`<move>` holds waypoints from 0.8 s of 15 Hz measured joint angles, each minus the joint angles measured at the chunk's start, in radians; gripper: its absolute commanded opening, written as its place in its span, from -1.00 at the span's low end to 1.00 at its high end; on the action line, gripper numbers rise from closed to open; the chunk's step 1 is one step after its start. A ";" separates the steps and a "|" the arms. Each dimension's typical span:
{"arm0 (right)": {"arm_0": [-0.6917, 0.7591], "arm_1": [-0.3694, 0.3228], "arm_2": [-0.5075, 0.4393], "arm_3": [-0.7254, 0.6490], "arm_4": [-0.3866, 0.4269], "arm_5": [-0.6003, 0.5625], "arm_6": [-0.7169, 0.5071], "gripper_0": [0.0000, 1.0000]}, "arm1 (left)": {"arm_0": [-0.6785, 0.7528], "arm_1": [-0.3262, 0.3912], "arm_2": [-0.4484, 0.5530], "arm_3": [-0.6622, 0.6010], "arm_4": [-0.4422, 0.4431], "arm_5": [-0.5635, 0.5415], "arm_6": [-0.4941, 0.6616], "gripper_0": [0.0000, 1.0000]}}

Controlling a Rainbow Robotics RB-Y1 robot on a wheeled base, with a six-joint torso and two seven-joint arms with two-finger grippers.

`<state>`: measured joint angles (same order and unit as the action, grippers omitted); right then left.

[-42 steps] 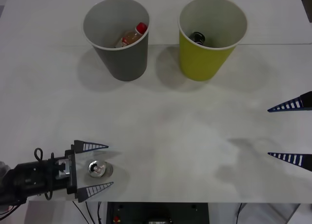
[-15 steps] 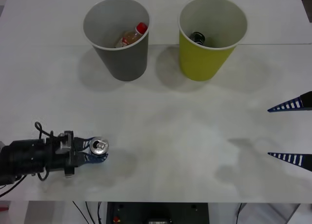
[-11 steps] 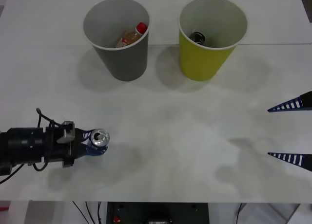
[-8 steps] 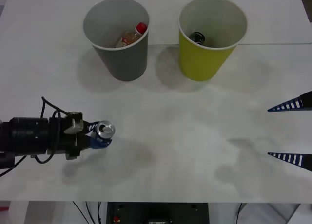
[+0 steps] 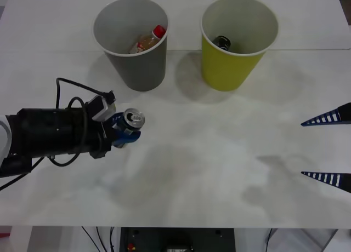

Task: Put the can into the green bin and the plastic bottle into the gray bin

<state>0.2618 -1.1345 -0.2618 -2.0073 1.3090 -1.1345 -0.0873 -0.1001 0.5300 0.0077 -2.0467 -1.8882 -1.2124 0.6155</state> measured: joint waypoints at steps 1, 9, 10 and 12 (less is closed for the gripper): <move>0.000 0.000 0.000 0.000 0.000 0.000 0.000 1.00 | -0.006 -0.022 -0.004 -0.025 -0.049 -0.008 0.040 -1.00; 0.000 0.000 0.000 0.000 0.000 0.000 0.000 1.00 | -0.208 -0.095 -0.102 -0.159 -0.321 -0.216 0.367 -1.00; 0.000 0.000 0.000 0.000 0.000 0.000 0.000 1.00 | -0.235 -0.100 -0.106 -0.159 -0.328 -0.233 0.397 -1.00; 0.000 0.000 0.000 0.000 0.000 0.000 0.000 1.00 | -0.299 -0.109 -0.120 -0.159 -0.344 -0.266 0.467 -1.00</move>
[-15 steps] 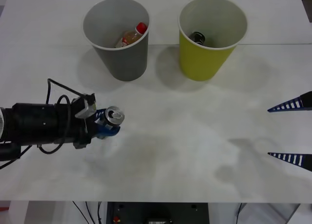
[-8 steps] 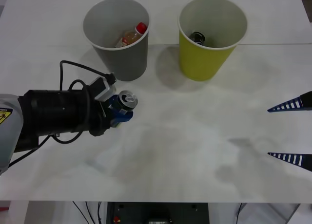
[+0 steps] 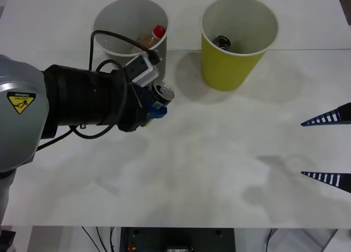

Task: Put the can into the green bin and the plastic bottle into the gray bin

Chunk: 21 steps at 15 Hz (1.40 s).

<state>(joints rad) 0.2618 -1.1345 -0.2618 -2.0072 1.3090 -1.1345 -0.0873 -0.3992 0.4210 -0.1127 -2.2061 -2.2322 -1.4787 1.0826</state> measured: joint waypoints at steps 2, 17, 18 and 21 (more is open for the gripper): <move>0.000 0.000 0.000 0.000 0.000 0.000 0.000 1.00 | -0.067 -0.013 -0.004 0.002 -0.009 -0.053 0.061 -1.00; 0.000 0.000 0.000 0.000 0.000 0.000 0.000 1.00 | -0.659 -0.184 -0.005 0.539 -0.117 -0.092 0.153 -1.00; 0.000 0.000 0.000 0.000 0.000 0.000 0.000 1.00 | -0.698 -0.195 -0.005 0.588 -0.123 -0.092 0.154 -1.00; 0.000 0.000 0.000 0.000 0.000 0.000 0.000 1.00 | -0.819 -0.233 -0.005 0.747 -0.150 -0.091 0.155 -1.00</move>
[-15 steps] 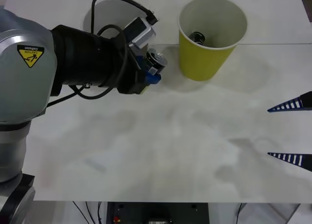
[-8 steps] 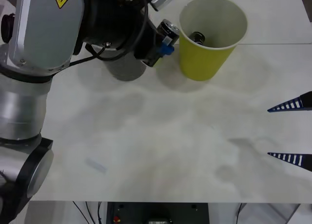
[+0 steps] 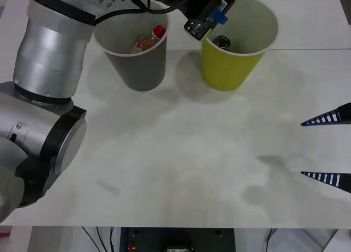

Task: Put the can into the green bin and the plastic bottle into the gray bin

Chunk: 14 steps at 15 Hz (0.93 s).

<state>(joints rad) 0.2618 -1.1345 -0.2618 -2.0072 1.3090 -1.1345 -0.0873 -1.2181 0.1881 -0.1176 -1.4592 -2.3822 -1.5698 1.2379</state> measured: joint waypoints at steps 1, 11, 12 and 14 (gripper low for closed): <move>0.000 0.000 0.000 0.000 0.000 0.000 0.000 1.00 | -0.035 -0.013 0.000 0.059 -0.011 0.015 0.000 -0.99; 0.000 0.000 0.000 0.000 0.000 0.000 0.000 1.00 | -0.178 -0.157 -0.001 0.437 -0.115 0.340 -0.033 -0.99; 0.000 0.000 0.000 0.000 0.000 0.000 0.000 1.00 | -0.178 -0.170 -0.002 0.459 -0.125 0.362 -0.040 -0.99; 0.000 0.000 0.000 0.000 0.000 0.000 0.000 1.00 | -0.178 -0.177 -0.027 0.477 -0.144 0.393 -0.041 -0.94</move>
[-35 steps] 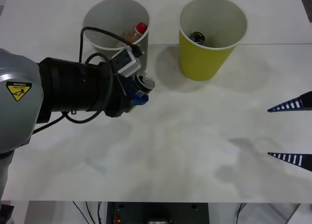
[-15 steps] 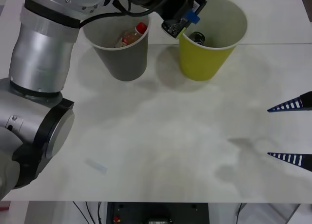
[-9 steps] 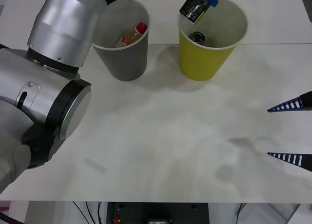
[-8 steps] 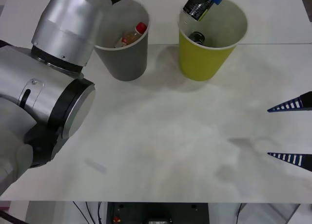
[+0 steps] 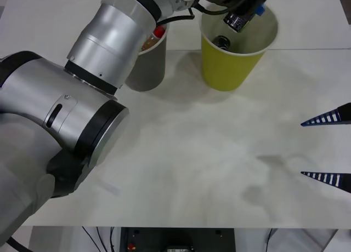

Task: Put the can into the green bin and the plastic bottle into the gray bin

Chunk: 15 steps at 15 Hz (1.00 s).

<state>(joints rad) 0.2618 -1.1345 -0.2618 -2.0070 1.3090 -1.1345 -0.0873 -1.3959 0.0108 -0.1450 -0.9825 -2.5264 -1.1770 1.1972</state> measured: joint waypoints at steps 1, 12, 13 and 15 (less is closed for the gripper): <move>0.000 0.000 0.000 0.000 0.000 0.000 0.000 1.00 | 0.001 0.000 -0.019 0.005 -0.002 0.015 0.004 -0.68; 0.000 0.000 0.000 0.000 0.000 0.000 0.000 1.00 | 0.001 0.186 -0.025 -0.046 0.218 -0.101 -0.069 1.00; 0.000 0.000 0.000 0.000 0.000 0.000 0.000 1.00 | 0.001 0.242 -0.025 -0.052 0.297 -0.135 -0.089 1.00; 0.000 0.000 0.000 0.000 0.000 0.000 0.000 1.00 | 0.001 0.347 -0.024 -0.054 0.428 -0.197 -0.154 1.00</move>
<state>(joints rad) 0.2618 -1.1345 -0.2618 -2.0071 1.3090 -1.1345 -0.0873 -1.3945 0.3579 -0.1694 -1.0369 -2.0987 -1.3737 1.0430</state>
